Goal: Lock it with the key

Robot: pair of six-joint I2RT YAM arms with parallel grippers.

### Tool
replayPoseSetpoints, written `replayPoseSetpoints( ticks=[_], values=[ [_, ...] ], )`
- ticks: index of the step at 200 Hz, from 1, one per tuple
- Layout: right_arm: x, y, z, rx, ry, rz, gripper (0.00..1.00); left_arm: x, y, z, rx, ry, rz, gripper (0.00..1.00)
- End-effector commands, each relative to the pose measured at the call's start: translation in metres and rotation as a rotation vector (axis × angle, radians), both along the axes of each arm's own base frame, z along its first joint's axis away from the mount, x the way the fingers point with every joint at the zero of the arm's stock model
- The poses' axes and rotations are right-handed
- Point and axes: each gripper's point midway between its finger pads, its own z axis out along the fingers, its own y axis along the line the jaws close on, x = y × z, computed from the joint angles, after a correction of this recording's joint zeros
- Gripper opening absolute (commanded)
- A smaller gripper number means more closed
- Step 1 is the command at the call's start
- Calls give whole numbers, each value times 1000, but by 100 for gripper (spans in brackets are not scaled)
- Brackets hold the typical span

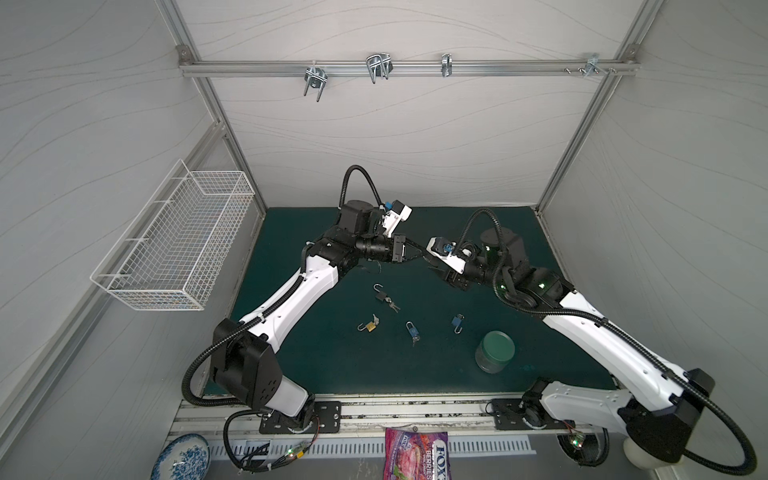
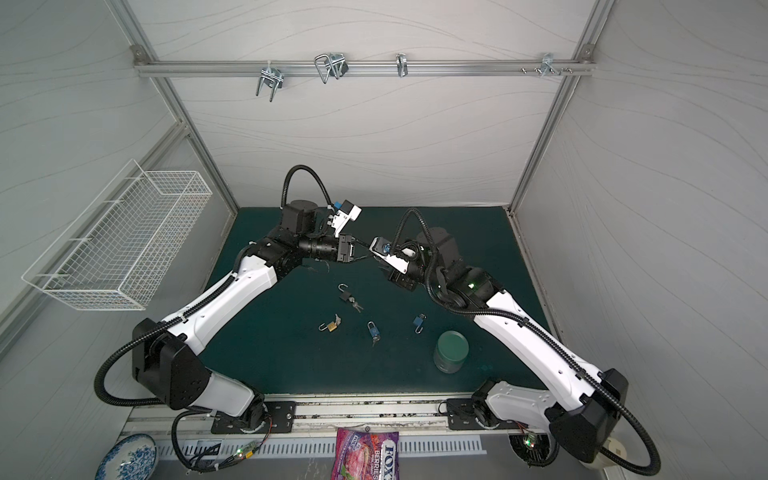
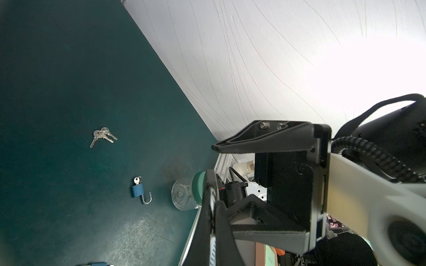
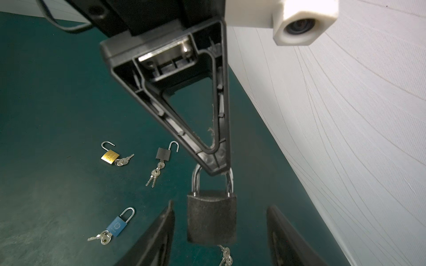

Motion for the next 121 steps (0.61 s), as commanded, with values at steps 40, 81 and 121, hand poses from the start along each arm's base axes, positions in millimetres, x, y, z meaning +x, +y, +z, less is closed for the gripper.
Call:
replayPoseSetpoints(
  ticks=[40,81,121],
  values=[
    [3,8,2,-26,-41,2,44,-1,-4,20,-41,-50,-31,0],
    [1,11,1,-20,-39,7,32,0,-3,19,-34,-52,-26,0],
    [-3,8,-2,8,-13,-14,12,3,0,19,-15,-64,1,0]
  ],
)
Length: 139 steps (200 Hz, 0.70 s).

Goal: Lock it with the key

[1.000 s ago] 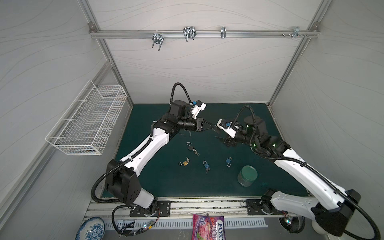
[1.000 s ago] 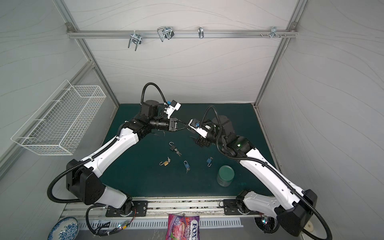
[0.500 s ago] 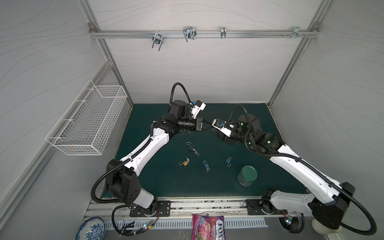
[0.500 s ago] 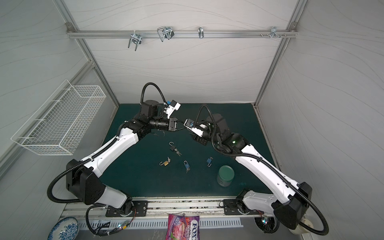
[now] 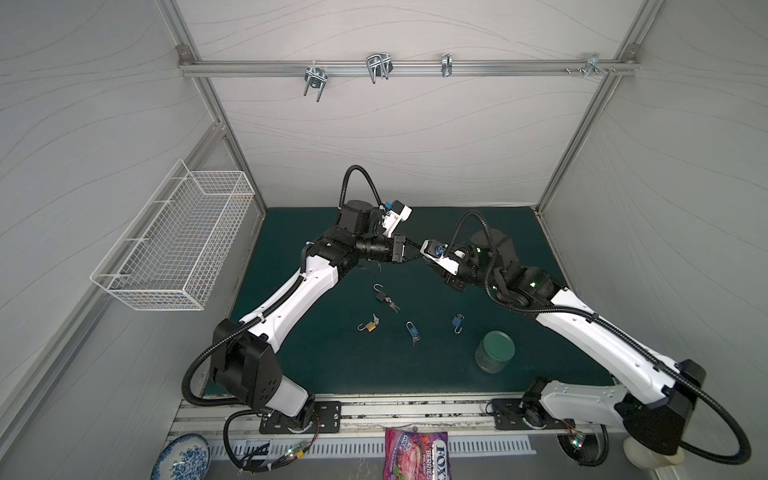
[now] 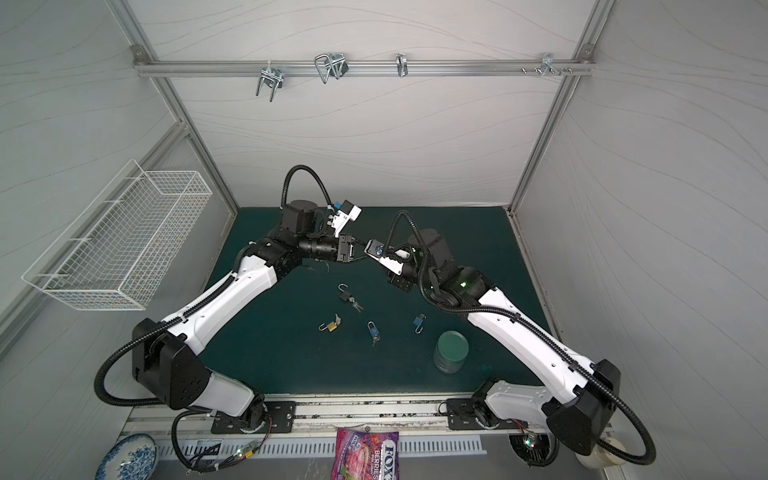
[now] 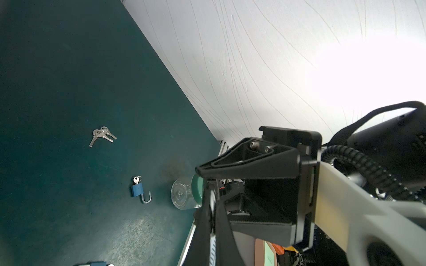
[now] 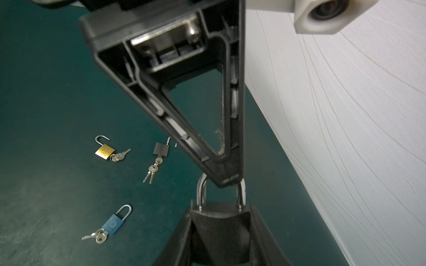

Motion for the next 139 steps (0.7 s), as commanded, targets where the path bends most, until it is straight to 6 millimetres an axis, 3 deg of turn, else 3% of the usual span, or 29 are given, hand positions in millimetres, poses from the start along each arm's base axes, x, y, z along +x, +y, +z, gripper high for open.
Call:
replayPoseSetpoints(
  ticks=[1,13,27,37,48,80,101,139],
  values=[
    [-5,1,8,42,-13,2,11,4,0,20,-16,-72,5,0],
    [-6,-2,6,54,5,-11,0,5,5,21,4,-94,36,13],
    [-5,-8,0,67,32,-40,0,10,14,21,33,-121,90,33],
    [0,-17,-8,80,68,-73,0,18,24,22,54,-137,143,55],
    [7,-29,-18,92,128,-123,0,28,36,19,79,-140,205,65],
    [40,-66,-61,55,327,-292,0,63,82,-3,265,-137,436,69],
    [66,-86,-96,7,466,-395,0,73,105,-16,388,-151,533,70],
    [109,-105,-143,-5,600,-522,0,84,118,-41,518,-120,581,72]
  ],
)
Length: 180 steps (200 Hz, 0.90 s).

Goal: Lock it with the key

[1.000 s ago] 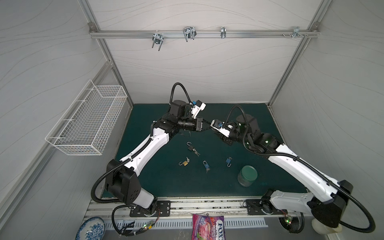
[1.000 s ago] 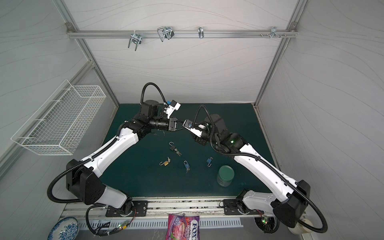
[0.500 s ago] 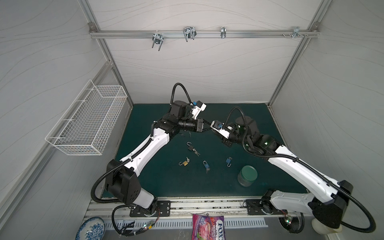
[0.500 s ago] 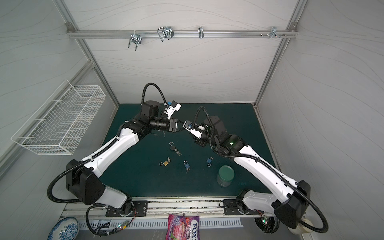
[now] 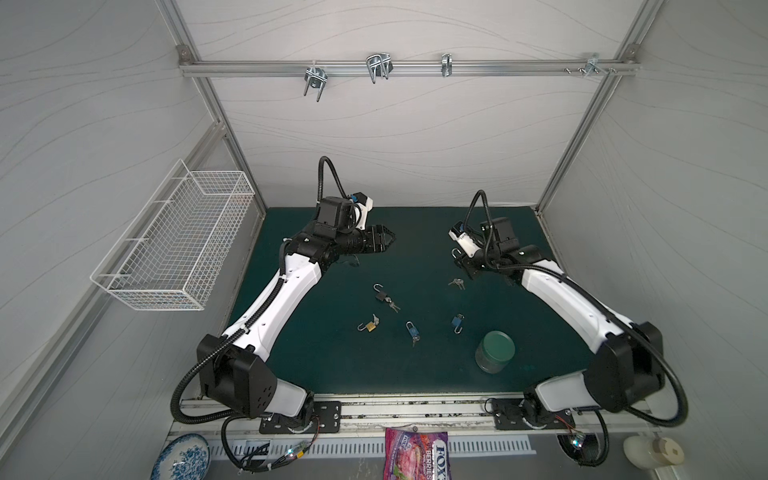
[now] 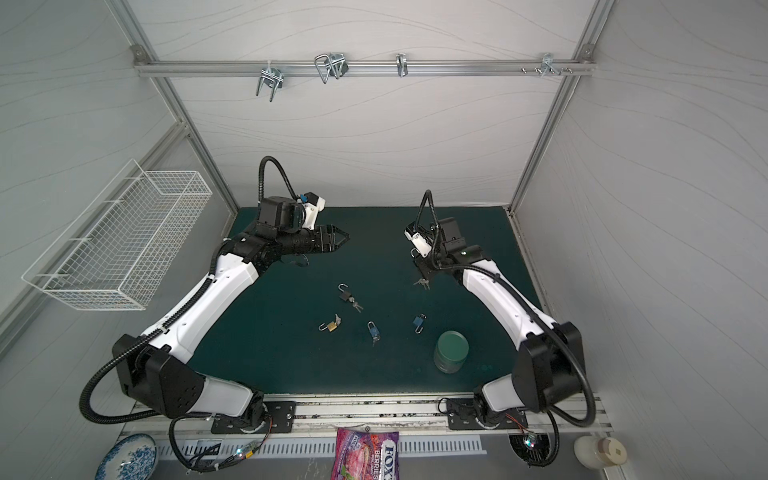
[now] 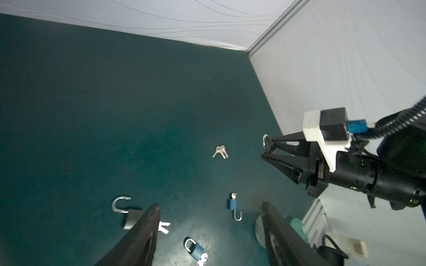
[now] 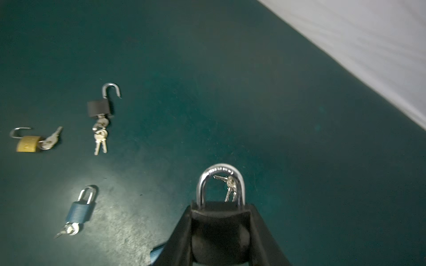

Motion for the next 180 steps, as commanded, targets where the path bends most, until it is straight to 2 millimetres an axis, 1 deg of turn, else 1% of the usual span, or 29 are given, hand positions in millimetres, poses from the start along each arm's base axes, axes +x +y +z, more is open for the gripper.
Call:
replayPoseSetpoints(
  ticks=[1,22,25,48,56,60,74,94,112,131,154,180],
  values=[
    [12,-8,-17,21,98,-60,0,14,15,-8,126,-9,65,72],
    [31,-11,-44,-31,142,-64,0,12,7,-22,161,26,42,72],
    [32,-11,-49,-42,153,-59,0,12,5,-22,165,26,38,72],
    [48,-11,-71,-90,185,-31,0,5,-9,-28,191,24,-4,73],
    [53,-12,-76,-96,196,-25,0,4,-12,-30,193,29,-12,73],
    [57,-13,-83,-106,210,-25,0,3,-14,-31,190,32,-18,73],
    [65,-16,-97,-132,234,-26,0,3,-18,-34,177,45,-29,73],
    [78,-20,-108,-161,245,-21,0,5,-20,-39,178,64,-32,73],
    [86,-23,-122,-206,268,-8,0,6,-21,-42,179,71,-34,73],
    [94,-25,-130,-219,282,-7,0,7,-22,-45,179,85,-37,73],
    [99,-24,-140,-232,314,4,0,6,-25,-47,164,98,-52,73],
    [102,-21,-148,-231,336,18,0,6,-26,-47,161,100,-55,73]
  ],
)
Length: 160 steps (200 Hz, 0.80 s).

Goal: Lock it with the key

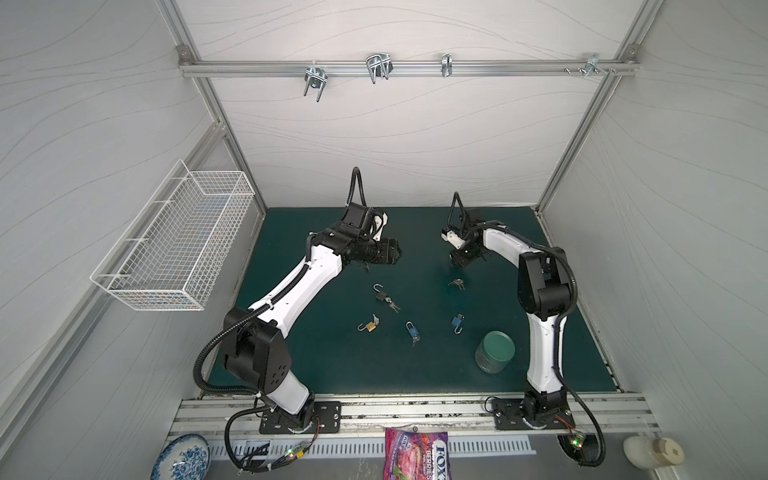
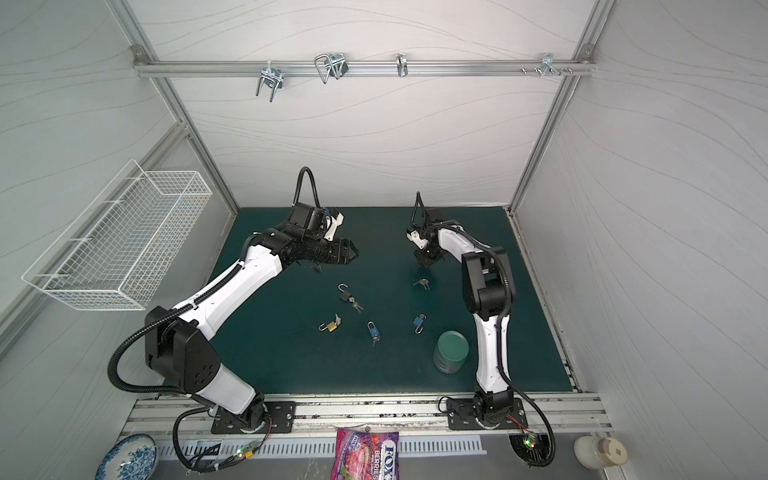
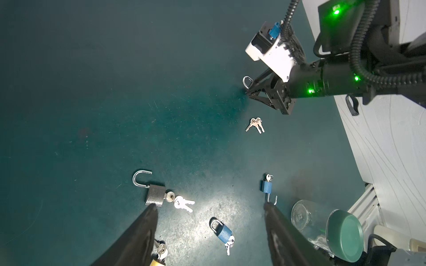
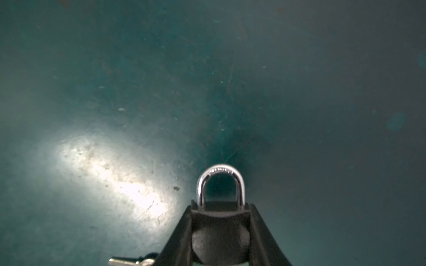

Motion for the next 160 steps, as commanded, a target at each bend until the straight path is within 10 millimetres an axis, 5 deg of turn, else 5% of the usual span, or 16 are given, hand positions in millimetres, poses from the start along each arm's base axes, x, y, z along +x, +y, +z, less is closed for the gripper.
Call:
replayPoseSetpoints(
  ticks=[1,61,107,127,160],
  values=[
    [-5,-2,-7,-18,54,40,0,7,-6,17,-25,-35,-18,73],
    [-1,-1,-17,-23,79,40,7,10,-2,13,-27,-22,-5,73],
    [-1,1,-20,-18,97,29,40,13,1,9,-8,-13,15,74],
    [1,2,-8,-4,78,17,49,17,8,4,32,-14,44,74],
    [6,3,40,43,-18,-47,53,19,19,7,76,-35,91,74]
  ],
)
